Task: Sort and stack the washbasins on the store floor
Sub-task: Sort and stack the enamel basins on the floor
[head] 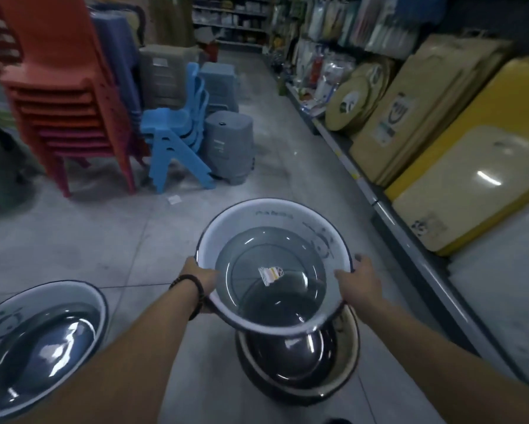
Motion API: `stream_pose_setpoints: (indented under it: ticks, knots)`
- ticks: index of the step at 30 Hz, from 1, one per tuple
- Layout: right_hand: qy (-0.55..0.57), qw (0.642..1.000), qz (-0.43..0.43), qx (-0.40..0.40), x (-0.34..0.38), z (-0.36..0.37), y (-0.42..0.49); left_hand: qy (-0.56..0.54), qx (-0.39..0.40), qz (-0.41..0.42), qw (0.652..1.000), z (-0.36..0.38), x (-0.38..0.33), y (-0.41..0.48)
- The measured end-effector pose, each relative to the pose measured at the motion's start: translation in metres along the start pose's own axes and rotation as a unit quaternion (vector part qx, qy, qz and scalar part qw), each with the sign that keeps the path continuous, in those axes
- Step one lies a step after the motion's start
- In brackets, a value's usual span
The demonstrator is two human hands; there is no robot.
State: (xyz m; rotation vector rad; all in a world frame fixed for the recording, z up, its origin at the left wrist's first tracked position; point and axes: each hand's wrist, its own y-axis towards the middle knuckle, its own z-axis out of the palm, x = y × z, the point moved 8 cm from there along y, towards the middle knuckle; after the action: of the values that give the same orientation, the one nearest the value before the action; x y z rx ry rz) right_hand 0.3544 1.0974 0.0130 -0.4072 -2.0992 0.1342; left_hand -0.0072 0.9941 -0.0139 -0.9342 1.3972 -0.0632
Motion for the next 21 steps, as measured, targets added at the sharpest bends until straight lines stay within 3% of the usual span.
stream_pose_setpoints:
  ticks: [6, 13, 17, 20, 21]
  knots:
    - [-0.002, 0.995, 0.102, 0.011, -0.116, -0.023, 0.030, 0.162, 0.036, -0.057, 0.984, 0.056, 0.018, -0.004]
    - [-0.027, 0.987, 0.144, 0.062, -0.164, -0.006, 0.046, 0.232, 0.046, -0.168, 0.957, 0.095, 0.069, 0.005]
    - [-0.061, 0.967, 0.202, 0.139, -0.189, 0.020, 0.048, 0.387, 0.093, -0.240, 0.885, 0.101, 0.106, 0.022]
    - [-0.076, 0.956, 0.208, 0.192, -0.202, 0.042, 0.053, 0.505, 0.174, -0.222, 0.816, 0.115, 0.121, 0.032]
    - [-0.080, 0.953, 0.211, 0.202, -0.206, 0.049, 0.054, 0.512, 0.175, -0.228, 0.809, 0.118, 0.121, 0.029]
